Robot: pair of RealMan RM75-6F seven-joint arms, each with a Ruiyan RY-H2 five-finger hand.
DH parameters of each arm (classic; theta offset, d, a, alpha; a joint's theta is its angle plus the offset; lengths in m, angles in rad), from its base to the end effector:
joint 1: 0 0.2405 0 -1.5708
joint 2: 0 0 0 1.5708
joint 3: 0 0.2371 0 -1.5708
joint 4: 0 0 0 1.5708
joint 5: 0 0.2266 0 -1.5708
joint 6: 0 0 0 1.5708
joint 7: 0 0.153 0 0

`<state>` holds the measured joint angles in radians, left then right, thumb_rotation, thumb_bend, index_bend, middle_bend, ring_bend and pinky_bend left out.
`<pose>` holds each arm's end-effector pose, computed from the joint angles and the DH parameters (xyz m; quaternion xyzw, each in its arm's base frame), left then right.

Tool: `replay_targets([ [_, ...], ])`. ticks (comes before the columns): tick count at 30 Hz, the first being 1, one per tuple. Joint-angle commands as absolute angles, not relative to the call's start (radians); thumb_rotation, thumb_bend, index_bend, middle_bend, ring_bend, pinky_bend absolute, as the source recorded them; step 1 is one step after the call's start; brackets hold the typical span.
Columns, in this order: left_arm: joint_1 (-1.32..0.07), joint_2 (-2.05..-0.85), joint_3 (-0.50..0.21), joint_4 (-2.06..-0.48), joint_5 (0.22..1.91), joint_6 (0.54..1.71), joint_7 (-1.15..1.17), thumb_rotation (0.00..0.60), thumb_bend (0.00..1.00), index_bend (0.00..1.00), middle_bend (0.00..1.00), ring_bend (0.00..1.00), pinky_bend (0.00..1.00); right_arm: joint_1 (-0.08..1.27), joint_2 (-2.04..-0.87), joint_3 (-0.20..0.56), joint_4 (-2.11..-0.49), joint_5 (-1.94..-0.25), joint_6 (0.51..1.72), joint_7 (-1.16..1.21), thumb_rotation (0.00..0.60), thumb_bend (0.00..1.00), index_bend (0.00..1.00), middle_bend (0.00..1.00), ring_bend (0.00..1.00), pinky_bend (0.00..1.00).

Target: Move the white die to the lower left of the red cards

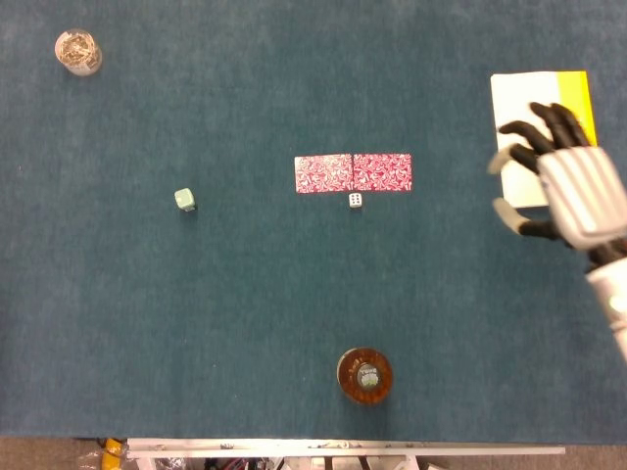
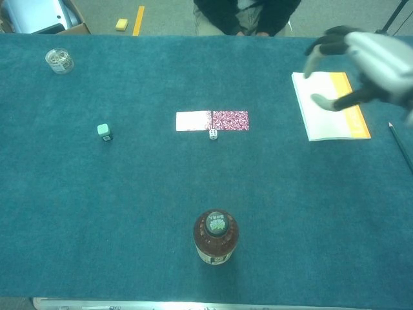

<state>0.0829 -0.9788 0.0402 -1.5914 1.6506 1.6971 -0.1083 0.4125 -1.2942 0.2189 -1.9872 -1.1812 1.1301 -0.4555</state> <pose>-0.3128 0.1174 0.1870 -0.5968 -0.3589 -0.3880 0.6037 -0.1355 -0.2640 0.0423 0.6717 -0.4364 0.4076 0.4384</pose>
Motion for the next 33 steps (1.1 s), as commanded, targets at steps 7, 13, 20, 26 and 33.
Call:
replay_targets([
  [7, 0.093, -0.974, 0.044, -1.597, 1.660, 1.711, -0.104, 0.600, 0.44, 0.27, 0.18, 0.04, 0.05, 0.623, -1.528, 0.286, -1.805, -0.951, 1.044, -0.617, 0.600, 0.26, 0.44, 0.25, 0.06, 0.02],
  [13, 0.099, -0.971, 0.046, -1.598, 1.664, 1.720, -0.103, 0.600, 0.44, 0.27, 0.18, 0.04, 0.05, 0.711, -1.637, 0.278, -1.711, -0.866, 1.021, -0.667, 0.600, 0.21, 0.44, 0.25, 0.06, 0.02],
  [20, 0.105, -0.971, 0.048, -1.593, 1.666, 1.726, -0.109, 0.600, 0.44, 0.27, 0.18, 0.04, 0.05, 0.793, -1.754, 0.259, -1.578, -0.803, 1.024, -0.737, 0.600, 0.19, 0.44, 0.25, 0.06, 0.02],
  [26, 0.108, -0.970, 0.049, -1.593, 1.669, 1.729, -0.109, 0.600, 0.44, 0.27, 0.18, 0.04, 0.05, 0.852, -1.841, 0.255, -1.474, -0.747, 1.021, -0.789, 0.600, 0.19, 0.44, 0.25, 0.06, 0.02],
  [33, 0.113, -0.971, 0.047, -1.586, 1.664, 1.732, -0.117, 0.600, 0.44, 0.27, 0.18, 0.04, 0.05, 0.901, -1.905, 0.255, -1.394, -0.708, 1.022, -0.832, 0.600, 0.20, 0.45, 0.25, 0.06, 0.02],
])
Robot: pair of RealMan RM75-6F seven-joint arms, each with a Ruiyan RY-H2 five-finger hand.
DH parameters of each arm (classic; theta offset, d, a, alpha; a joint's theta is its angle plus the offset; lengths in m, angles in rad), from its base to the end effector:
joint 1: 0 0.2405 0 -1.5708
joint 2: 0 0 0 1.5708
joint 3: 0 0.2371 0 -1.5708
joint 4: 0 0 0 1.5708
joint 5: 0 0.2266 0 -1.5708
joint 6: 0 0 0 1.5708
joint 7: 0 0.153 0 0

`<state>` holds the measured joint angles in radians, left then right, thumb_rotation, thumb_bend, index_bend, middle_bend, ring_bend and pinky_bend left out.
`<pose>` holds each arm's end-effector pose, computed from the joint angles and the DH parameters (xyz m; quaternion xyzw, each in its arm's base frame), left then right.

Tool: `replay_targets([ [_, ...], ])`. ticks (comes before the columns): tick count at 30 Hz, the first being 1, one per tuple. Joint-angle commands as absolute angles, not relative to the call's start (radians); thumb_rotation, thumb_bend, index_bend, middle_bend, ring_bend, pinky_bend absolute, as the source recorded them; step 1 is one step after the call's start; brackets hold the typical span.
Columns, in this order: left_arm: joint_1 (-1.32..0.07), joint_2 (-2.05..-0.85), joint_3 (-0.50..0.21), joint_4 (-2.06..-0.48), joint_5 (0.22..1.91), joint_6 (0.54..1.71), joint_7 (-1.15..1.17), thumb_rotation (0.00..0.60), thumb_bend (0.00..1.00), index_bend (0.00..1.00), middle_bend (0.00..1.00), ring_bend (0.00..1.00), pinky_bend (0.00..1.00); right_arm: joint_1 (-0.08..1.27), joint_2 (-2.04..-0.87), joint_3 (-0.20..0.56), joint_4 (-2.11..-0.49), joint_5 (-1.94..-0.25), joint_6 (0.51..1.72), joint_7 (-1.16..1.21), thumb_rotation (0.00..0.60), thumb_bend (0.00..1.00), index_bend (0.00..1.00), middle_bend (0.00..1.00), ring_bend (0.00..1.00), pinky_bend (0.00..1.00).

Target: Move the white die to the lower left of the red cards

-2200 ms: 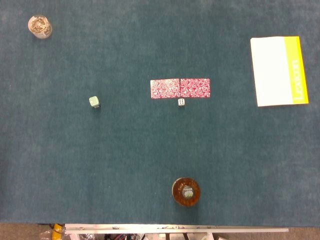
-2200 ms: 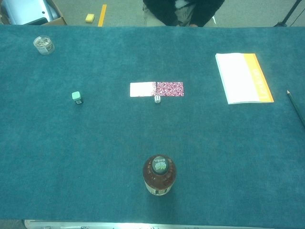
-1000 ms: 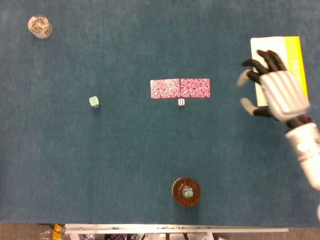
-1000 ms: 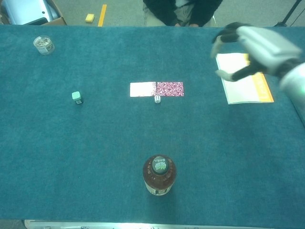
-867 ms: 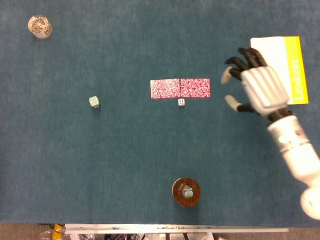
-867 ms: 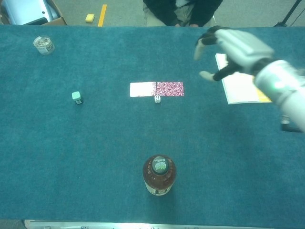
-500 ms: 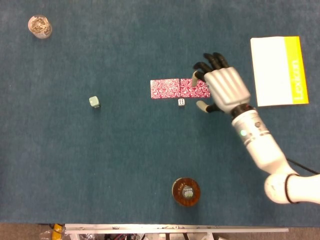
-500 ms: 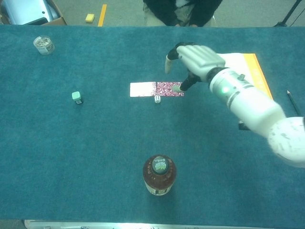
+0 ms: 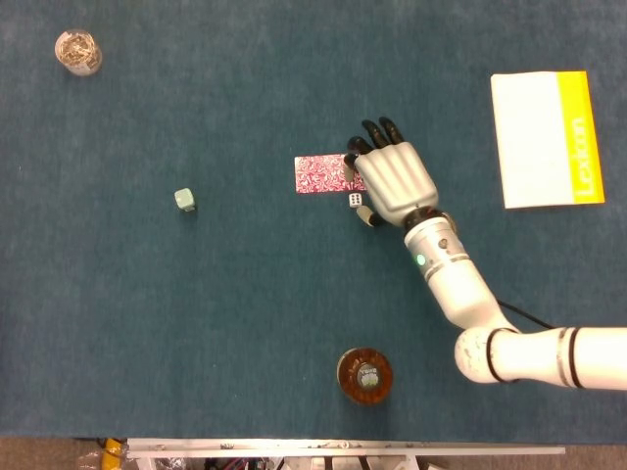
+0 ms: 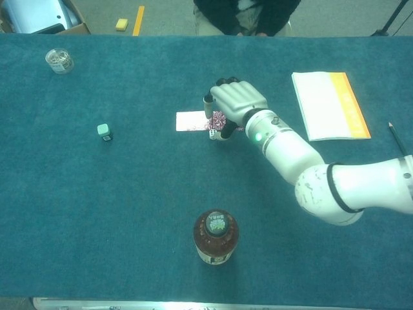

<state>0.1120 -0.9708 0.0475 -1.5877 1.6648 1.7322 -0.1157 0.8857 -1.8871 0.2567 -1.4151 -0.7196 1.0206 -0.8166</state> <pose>-0.3128 0.1063 0.1922 -0.5925 -0.3560 -0.3894 0.6088 -0.0580 -0.3179 -0.1219 0.7629 -0.3911 0.2971 0.4203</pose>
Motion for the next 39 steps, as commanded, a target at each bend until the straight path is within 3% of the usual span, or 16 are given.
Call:
replay_targets([
  [1, 0.113, -0.972, 0.047, -1.585, 1.663, 1.732, -0.119, 0.600, 0.44, 0.27, 0.18, 0.04, 0.05, 0.905, -1.911, 0.253, -1.386, -0.702, 1.023, -0.837, 0.600, 0.20, 0.46, 0.25, 0.06, 0.02],
  [39, 0.113, -0.992, 0.038, -1.536, 1.637, 1.714, -0.159, 0.600, 0.44, 0.27, 0.18, 0.04, 0.05, 0.962, -1.984, 0.245, -1.261, -0.611, 1.006, -0.883, 0.600, 0.26, 0.55, 0.28, 0.06, 0.02],
])
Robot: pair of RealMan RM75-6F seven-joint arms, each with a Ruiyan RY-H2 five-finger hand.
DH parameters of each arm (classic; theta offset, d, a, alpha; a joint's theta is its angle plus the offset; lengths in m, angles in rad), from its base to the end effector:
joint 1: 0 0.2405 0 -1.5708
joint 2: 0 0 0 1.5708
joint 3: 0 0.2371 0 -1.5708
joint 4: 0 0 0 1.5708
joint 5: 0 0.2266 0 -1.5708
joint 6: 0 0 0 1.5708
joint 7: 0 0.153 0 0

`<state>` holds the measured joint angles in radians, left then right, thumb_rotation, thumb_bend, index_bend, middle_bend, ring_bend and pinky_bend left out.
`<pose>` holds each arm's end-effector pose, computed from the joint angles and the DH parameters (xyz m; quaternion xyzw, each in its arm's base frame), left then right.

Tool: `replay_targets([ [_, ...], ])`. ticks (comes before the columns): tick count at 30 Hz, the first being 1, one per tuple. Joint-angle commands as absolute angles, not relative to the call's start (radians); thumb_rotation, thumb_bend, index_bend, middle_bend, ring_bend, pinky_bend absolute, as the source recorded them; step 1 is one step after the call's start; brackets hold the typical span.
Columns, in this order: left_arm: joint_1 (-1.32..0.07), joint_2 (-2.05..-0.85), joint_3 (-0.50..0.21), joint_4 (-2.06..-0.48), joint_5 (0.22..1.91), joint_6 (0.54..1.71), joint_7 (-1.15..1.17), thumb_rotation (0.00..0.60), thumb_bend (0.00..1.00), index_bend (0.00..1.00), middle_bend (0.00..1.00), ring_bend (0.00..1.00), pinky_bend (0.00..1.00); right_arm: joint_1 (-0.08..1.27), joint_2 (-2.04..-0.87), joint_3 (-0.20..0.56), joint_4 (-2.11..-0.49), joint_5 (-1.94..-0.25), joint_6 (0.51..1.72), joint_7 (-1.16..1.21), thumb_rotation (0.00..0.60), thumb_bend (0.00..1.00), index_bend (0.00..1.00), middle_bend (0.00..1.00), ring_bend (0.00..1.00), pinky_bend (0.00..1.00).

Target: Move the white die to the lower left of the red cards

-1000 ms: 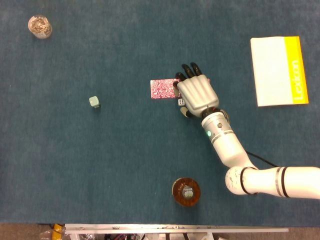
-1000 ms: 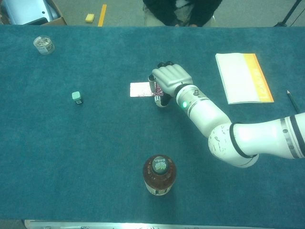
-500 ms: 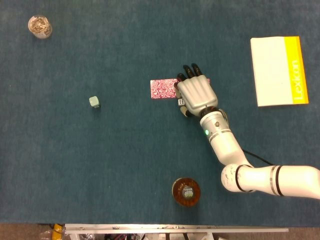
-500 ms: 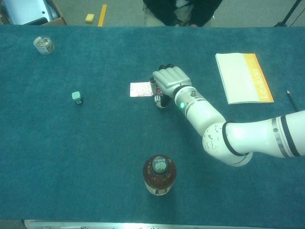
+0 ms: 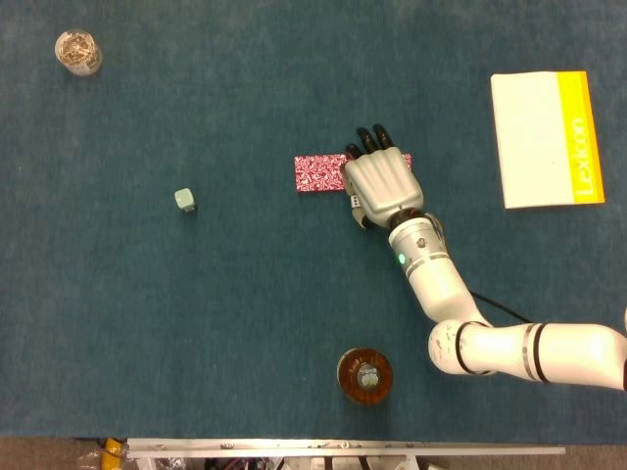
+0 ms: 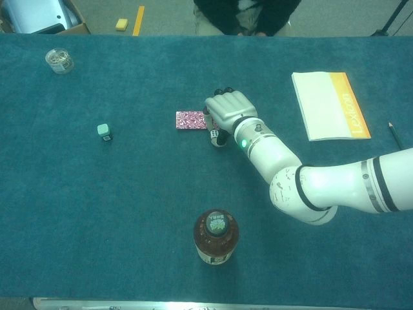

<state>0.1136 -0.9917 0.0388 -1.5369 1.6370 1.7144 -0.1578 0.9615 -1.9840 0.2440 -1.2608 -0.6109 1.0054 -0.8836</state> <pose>-0.3254 0.1068 0.1923 -0.5853 -0.3659 -0.3846 0.6130 -0.0614 -0.3241 -0.1490 0.7749 -0.3793 0.2498 0.4395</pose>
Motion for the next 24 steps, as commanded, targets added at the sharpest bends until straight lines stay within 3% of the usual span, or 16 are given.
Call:
replay_targets([
  [1, 0.113, -0.993, 0.038, -1.535, 1.637, 1.714, -0.159, 0.600, 0.44, 0.27, 0.18, 0.04, 0.05, 0.962, -1.983, 0.245, -1.263, -0.612, 1.006, -0.881, 0.600, 0.26, 0.56, 0.28, 0.06, 0.02],
  [13, 0.115, -0.998, 0.037, -1.529, 1.633, 1.713, -0.164, 0.600, 0.44, 0.27, 0.18, 0.04, 0.05, 0.918, -1.849, 0.262, -1.467, -0.707, 1.088, -0.822, 0.600, 0.27, 0.57, 0.29, 0.06, 0.02],
  [24, 0.115, -1.005, 0.039, -1.527, 1.632, 1.707, -0.166, 0.600, 0.44, 0.27, 0.18, 0.04, 0.05, 0.780, -1.621, 0.149, -1.752, -0.871, 1.170, -0.708, 0.600, 0.27, 0.57, 0.29, 0.06, 0.02],
])
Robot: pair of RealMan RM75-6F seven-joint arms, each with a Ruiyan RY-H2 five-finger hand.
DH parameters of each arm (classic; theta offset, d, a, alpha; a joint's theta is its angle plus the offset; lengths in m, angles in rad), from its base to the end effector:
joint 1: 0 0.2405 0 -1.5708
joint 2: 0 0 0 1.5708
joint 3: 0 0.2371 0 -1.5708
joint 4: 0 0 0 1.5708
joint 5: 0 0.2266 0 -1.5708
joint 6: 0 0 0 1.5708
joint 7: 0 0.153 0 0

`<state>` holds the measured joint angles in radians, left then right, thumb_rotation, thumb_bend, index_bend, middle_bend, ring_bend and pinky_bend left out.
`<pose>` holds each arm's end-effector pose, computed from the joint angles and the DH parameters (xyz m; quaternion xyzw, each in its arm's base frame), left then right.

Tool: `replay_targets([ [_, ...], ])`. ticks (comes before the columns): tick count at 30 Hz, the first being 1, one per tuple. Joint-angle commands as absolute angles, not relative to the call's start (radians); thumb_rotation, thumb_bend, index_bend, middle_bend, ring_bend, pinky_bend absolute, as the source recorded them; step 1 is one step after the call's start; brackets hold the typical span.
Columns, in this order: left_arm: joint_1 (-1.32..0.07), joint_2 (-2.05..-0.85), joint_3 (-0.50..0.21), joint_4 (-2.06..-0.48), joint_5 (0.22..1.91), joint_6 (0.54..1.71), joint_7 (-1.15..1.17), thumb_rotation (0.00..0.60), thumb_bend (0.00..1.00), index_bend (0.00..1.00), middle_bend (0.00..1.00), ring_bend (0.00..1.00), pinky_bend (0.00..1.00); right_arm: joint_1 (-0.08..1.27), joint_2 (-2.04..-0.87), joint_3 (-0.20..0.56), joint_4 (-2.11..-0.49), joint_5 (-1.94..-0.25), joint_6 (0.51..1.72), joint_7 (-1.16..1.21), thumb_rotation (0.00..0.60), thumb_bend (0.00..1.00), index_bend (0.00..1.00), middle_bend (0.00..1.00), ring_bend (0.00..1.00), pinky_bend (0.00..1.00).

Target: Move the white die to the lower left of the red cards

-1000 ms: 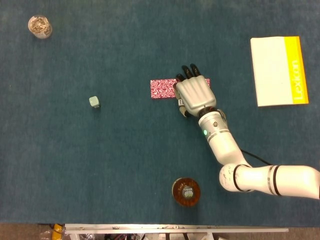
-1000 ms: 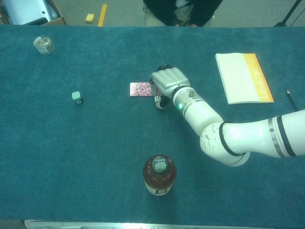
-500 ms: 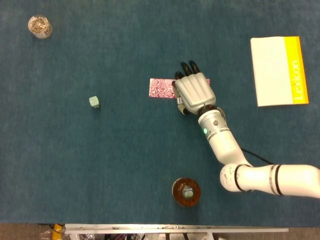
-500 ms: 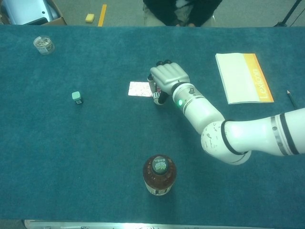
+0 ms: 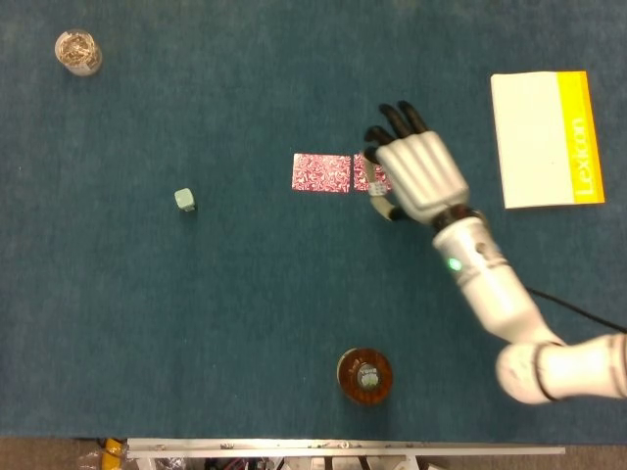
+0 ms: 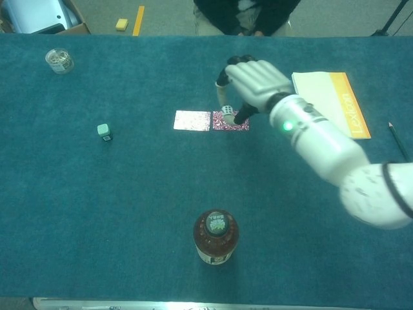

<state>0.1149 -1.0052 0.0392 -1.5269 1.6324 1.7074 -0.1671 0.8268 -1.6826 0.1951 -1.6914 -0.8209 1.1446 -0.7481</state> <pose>-0.3277 0.1062 0.1886 -0.5823 -0.3728 -0.3850 0.6113 -0.0626 -0.3013 -0.0646 0.7480 -0.3799 0.3445 0.4213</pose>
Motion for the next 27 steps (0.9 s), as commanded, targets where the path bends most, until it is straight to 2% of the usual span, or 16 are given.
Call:
replay_targets([
  [1, 0.115, -1.005, 0.039, -1.528, 1.631, 1.706, -0.166, 0.600, 0.44, 0.27, 0.18, 0.04, 0.05, 0.770, -1.609, 0.136, -1.762, -0.885, 1.172, -0.701, 0.600, 0.27, 0.57, 0.29, 0.06, 0.02],
  [5, 0.113, -1.006, 0.040, -1.535, 1.641, 1.708, -0.157, 0.600, 0.44, 0.27, 0.18, 0.04, 0.05, 0.745, -1.574, 0.095, -1.790, -0.909, 1.171, -0.695, 0.600, 0.27, 0.57, 0.29, 0.06, 0.02],
  [9, 0.112, -1.004, 0.041, -1.542, 1.646, 1.709, -0.149, 0.600, 0.44, 0.27, 0.18, 0.04, 0.05, 0.738, -1.594, 0.107, -1.776, -0.980, 1.175, -0.629, 0.600, 0.27, 0.57, 0.29, 0.06, 0.02],
  [12, 0.116, -1.002, 0.040, -1.544, 1.643, 1.715, -0.150, 0.600, 0.44, 0.27, 0.18, 0.04, 0.05, 0.726, -1.631, 0.116, -1.736, -1.112, 1.201, -0.522, 0.600, 0.27, 0.56, 0.29, 0.06, 0.02],
  [13, 0.117, -1.001, 0.040, -1.543, 1.642, 1.717, -0.151, 0.600, 0.44, 0.27, 0.18, 0.04, 0.05, 0.724, -1.640, 0.116, -1.723, -1.145, 1.207, -0.497, 0.600, 0.27, 0.53, 0.28, 0.06, 0.02],
  [16, 0.122, -0.999, 0.039, -1.538, 1.634, 1.720, -0.159, 0.600, 0.44, 0.27, 0.18, 0.04, 0.05, 0.709, -1.671, 0.115, -1.672, -1.245, 1.253, -0.444, 0.600, 0.27, 0.35, 0.25, 0.06, 0.02],
  [20, 0.122, -1.000, 0.040, -1.530, 1.630, 1.716, -0.165, 0.600, 0.44, 0.27, 0.18, 0.04, 0.05, 0.687, -1.672, 0.122, -1.659, -1.278, 1.286, -0.430, 0.600, 0.27, 0.16, 0.23, 0.06, 0.02],
  [23, 0.118, -1.001, 0.040, -1.530, 1.634, 1.711, -0.164, 0.600, 0.44, 0.27, 0.18, 0.04, 0.05, 0.672, -1.649, 0.129, -1.679, -1.279, 1.293, -0.430, 0.600, 0.27, 0.11, 0.23, 0.06, 0.02],
  [27, 0.114, -1.000, 0.037, -1.534, 1.637, 1.710, -0.160, 0.600, 0.44, 0.27, 0.18, 0.04, 0.05, 0.646, -1.597, 0.132, -1.717, -1.282, 1.311, -0.450, 0.600, 0.27, 0.10, 0.23, 0.06, 0.02],
])
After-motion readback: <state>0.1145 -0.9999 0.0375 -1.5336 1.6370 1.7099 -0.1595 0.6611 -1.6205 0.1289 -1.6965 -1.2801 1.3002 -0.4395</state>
